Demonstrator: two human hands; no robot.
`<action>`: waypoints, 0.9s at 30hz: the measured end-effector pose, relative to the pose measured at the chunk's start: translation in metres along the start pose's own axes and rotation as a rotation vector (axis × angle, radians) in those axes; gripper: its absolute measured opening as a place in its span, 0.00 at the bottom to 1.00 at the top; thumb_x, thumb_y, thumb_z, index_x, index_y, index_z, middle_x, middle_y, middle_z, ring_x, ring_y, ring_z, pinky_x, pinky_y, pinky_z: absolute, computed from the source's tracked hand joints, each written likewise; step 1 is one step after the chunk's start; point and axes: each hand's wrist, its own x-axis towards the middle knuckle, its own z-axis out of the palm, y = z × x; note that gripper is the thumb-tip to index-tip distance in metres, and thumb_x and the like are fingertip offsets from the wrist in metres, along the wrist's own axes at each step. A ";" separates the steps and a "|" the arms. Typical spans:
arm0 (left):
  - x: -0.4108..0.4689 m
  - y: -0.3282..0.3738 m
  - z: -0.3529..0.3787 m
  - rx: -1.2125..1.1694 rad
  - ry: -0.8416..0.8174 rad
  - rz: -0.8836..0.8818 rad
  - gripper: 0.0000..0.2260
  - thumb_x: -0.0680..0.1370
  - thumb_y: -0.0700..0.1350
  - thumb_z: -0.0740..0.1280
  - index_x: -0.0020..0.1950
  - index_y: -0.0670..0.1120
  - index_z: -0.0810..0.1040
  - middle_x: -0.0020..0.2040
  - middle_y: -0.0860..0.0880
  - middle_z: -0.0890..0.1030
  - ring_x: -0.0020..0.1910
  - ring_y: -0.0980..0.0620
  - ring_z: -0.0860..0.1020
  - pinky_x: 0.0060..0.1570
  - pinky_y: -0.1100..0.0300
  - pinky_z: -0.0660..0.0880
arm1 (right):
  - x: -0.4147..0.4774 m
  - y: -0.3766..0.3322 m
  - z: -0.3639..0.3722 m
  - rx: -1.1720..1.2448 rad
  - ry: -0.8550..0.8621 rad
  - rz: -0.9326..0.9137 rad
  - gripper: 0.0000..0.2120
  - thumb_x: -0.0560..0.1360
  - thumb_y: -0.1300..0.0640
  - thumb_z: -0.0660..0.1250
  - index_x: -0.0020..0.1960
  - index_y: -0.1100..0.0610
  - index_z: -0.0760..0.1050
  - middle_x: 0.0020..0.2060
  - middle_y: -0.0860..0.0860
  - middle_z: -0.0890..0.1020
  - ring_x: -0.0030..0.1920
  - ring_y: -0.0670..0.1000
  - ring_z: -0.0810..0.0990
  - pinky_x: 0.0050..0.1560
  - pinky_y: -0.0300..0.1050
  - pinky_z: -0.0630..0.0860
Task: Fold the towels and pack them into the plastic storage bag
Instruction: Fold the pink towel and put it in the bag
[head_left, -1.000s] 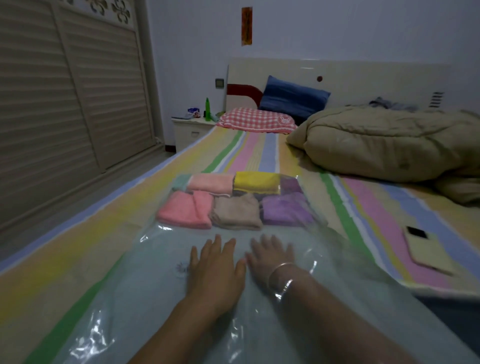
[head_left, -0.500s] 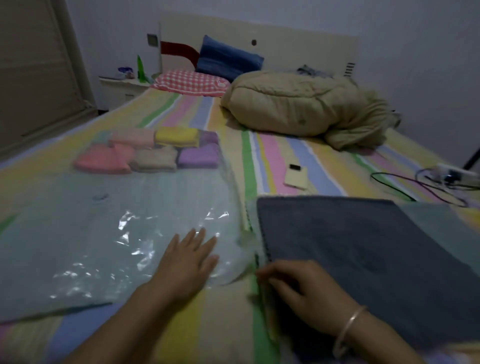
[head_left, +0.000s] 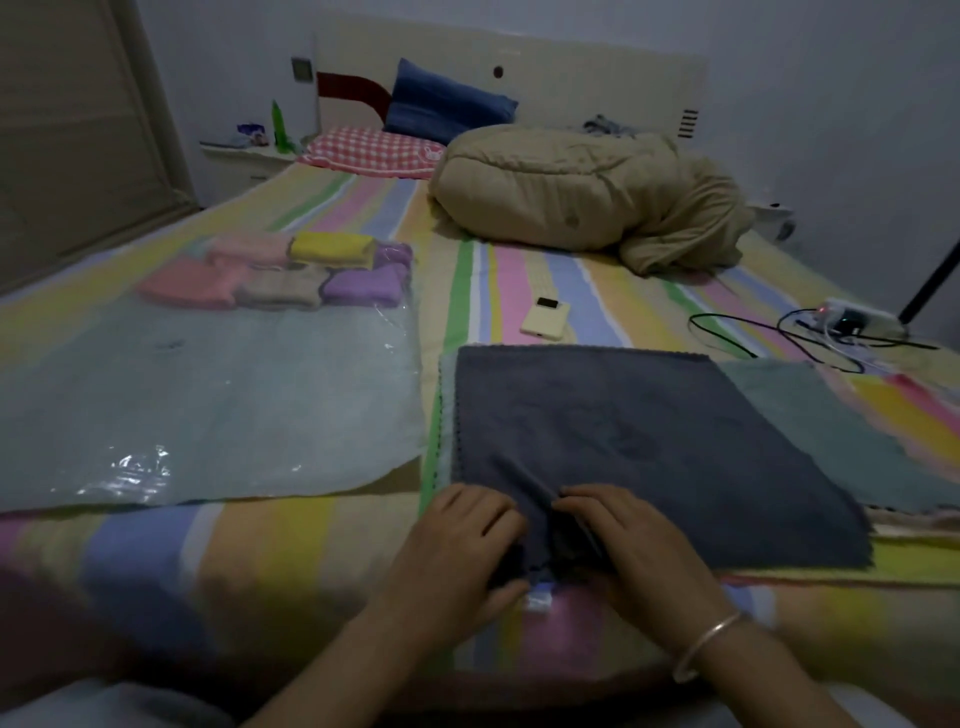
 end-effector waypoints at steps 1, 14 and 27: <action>-0.002 0.000 0.008 0.013 -0.018 -0.026 0.17 0.67 0.60 0.68 0.48 0.50 0.73 0.49 0.51 0.75 0.48 0.49 0.74 0.49 0.57 0.69 | 0.000 0.000 0.001 0.008 0.059 0.005 0.25 0.63 0.56 0.70 0.59 0.47 0.71 0.54 0.46 0.80 0.53 0.48 0.79 0.51 0.39 0.76; 0.011 -0.008 -0.009 -0.506 0.149 -0.356 0.08 0.71 0.52 0.64 0.42 0.53 0.81 0.41 0.59 0.82 0.42 0.62 0.79 0.42 0.62 0.76 | -0.011 0.012 -0.002 0.001 0.235 0.056 0.11 0.65 0.60 0.69 0.47 0.52 0.78 0.45 0.47 0.81 0.47 0.51 0.79 0.40 0.48 0.77; 0.051 -0.025 -0.004 -0.588 0.430 -0.631 0.12 0.74 0.55 0.61 0.43 0.48 0.77 0.36 0.48 0.81 0.37 0.48 0.80 0.40 0.49 0.76 | -0.062 0.098 -0.045 -0.148 0.279 0.207 0.10 0.70 0.53 0.63 0.46 0.55 0.80 0.41 0.50 0.82 0.42 0.54 0.80 0.43 0.46 0.76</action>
